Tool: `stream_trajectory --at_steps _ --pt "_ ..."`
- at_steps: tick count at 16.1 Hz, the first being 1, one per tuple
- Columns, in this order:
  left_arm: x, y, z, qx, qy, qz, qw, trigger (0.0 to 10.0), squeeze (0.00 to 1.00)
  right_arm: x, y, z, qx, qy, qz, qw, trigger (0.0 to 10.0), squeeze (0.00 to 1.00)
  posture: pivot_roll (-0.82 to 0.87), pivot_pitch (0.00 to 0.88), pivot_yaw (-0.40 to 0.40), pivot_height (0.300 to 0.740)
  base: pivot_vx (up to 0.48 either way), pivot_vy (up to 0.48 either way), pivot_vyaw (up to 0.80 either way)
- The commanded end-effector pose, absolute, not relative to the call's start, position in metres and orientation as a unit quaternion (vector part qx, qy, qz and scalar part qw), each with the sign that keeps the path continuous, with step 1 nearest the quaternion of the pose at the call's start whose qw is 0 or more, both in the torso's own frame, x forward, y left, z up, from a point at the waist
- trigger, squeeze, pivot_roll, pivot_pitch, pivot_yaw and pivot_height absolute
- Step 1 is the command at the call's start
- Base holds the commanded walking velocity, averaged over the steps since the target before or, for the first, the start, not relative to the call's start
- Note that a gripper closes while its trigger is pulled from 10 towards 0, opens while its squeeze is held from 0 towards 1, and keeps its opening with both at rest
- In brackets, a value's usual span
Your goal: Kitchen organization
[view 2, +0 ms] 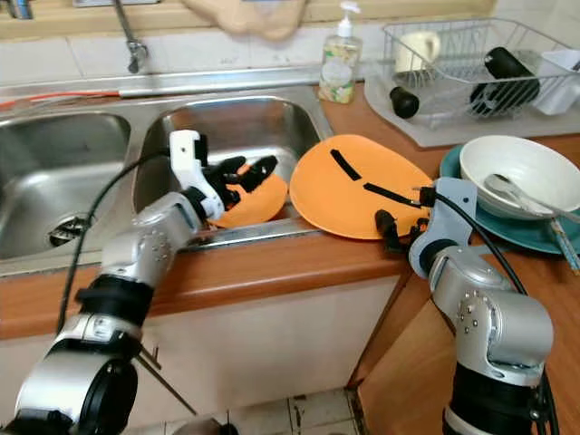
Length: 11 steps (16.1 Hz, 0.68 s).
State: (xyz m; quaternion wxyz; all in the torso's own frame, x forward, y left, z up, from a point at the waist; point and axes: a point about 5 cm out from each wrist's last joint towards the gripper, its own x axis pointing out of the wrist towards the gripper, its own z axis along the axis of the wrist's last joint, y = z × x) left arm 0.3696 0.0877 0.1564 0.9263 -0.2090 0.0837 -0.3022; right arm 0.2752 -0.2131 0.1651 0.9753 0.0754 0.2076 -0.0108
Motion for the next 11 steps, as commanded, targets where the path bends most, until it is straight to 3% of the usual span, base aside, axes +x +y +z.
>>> stream_trajectory --at_steps 1,11 --pt "0.374 0.087 0.157 -0.225 0.089 -0.302 0.922 10.0 0.0 0.278 -0.207 0.166 0.081 0.206 0.008 0.975 10.0 0.0 -0.15 0.0 0.077 0.74 0.0 0.0 0.0" --pt "0.371 0.053 0.138 -0.25 0.165 -0.389 0.871 10.0 0.0 0.276 -0.2 0.171 0.081 0.181 0.018 0.98 10.0 0.0 -0.18 0.0 0.125 0.74 0.0 0.0 0.0"
